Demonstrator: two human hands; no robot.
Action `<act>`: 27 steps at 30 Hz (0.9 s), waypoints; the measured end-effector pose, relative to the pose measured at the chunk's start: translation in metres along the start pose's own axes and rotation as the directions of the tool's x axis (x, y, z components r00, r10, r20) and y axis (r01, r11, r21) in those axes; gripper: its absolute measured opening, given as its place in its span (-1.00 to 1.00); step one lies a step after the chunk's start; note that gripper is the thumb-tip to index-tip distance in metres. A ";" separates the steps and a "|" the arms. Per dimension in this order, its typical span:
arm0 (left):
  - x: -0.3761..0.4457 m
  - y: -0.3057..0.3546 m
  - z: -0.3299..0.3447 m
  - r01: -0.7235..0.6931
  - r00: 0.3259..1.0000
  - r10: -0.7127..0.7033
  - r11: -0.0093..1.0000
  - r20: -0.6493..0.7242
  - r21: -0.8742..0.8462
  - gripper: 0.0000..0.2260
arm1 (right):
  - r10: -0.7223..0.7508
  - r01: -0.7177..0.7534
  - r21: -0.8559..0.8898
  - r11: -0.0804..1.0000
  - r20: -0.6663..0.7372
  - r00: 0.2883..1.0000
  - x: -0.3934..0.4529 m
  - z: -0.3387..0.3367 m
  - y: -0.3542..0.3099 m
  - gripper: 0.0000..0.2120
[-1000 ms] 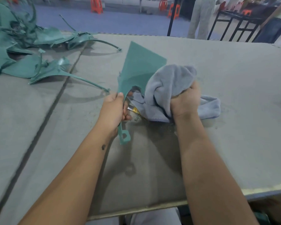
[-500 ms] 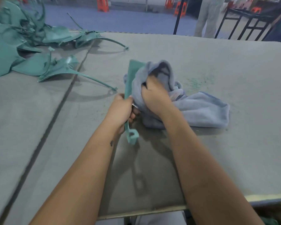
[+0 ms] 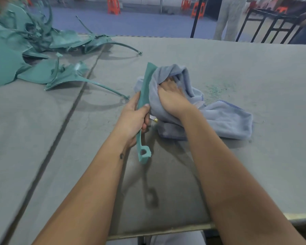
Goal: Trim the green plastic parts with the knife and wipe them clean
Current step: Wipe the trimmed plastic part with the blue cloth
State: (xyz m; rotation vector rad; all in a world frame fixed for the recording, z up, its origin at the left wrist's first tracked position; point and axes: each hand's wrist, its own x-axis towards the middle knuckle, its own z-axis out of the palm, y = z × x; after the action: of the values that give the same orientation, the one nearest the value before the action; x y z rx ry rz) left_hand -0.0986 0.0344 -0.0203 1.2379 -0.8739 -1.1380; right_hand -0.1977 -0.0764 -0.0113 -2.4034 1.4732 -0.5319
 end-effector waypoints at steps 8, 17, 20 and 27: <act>0.008 -0.005 -0.004 0.062 0.995 -0.065 0.997 -0.071 -0.043 -0.71 | -0.360 0.357 0.227 0.906 -0.028 0.933 -0.030 0.003 -0.026 -0.60; 0.000 -0.005 -0.003 -0.068 0.998 0.067 0.996 0.011 0.062 -0.56 | 0.164 -0.121 0.404 0.907 -0.074 0.984 -0.002 -0.005 -0.012 -0.55; 0.000 -0.005 -0.002 -0.051 0.999 0.051 0.999 0.007 0.004 -0.60 | 0.205 -0.182 0.446 0.876 -0.003 0.979 -0.004 -0.008 -0.009 -0.58; 0.007 -0.005 -0.006 0.046 0.999 -0.038 0.975 0.038 -0.216 -0.66 | 0.212 -0.149 0.412 0.899 -0.111 0.971 -0.036 -0.005 -0.003 -0.49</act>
State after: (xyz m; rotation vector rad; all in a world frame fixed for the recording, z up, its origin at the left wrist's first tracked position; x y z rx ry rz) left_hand -0.0919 0.0298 -0.0269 1.0637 -0.7299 -1.2565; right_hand -0.2121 -0.0432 -0.0116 -1.9227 1.4584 -0.8952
